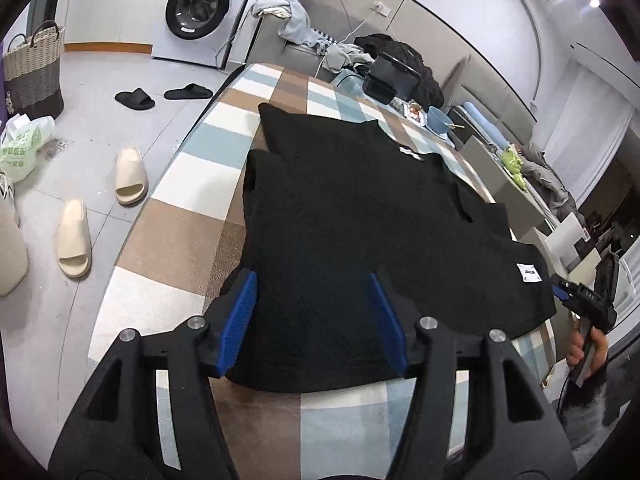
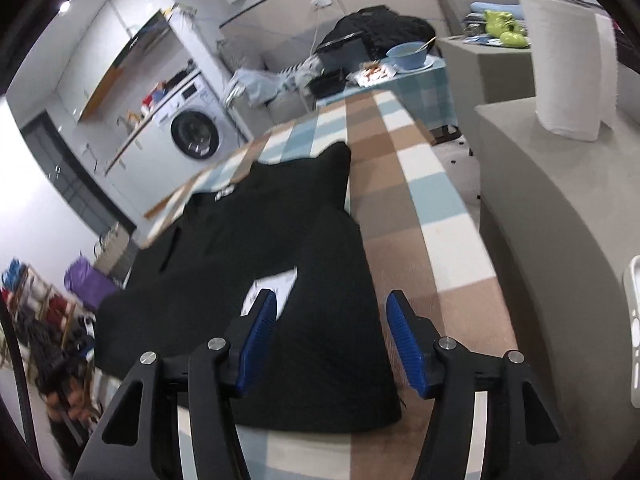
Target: Fold small clothes
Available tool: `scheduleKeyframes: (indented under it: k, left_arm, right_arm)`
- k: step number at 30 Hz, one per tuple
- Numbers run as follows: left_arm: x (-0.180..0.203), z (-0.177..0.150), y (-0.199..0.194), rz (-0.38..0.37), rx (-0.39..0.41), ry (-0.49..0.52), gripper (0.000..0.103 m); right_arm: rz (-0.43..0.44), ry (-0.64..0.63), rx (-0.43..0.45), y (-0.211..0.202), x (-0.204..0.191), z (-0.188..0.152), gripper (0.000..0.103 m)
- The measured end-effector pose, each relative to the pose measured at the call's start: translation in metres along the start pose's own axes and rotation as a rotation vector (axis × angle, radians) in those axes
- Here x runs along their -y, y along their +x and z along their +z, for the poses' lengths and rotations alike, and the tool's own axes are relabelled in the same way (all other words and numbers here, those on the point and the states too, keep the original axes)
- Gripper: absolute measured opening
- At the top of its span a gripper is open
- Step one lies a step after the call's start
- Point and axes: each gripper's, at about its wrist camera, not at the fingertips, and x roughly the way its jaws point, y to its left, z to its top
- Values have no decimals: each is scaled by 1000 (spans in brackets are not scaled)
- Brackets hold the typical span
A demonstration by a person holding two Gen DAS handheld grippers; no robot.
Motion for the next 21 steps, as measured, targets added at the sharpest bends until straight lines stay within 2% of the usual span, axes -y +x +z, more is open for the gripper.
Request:
scheduleKeyframes:
  k: [4, 11, 14, 16, 21]
  left_arm:
    - [0, -1, 4, 0, -11, -8, 54]
    - [6, -4, 4, -25, -45, 26, 54]
    - [8, -6, 2, -17, -34, 44, 54]
    - [9, -7, 0, -14, -20, 55, 53]
    - [-3, -3, -1, 39, -7, 26, 53]
  right_arm:
    - [9, -8, -39, 11, 1, -7, 58]
    - [211, 16, -11, 2, -3, -9, 58]
    - [281, 51, 0, 0, -2, -7, 58]
    - [295, 65, -4, 1, -2, -6, 58]
    - [259, 59, -30, 5, -5, -8, 58]
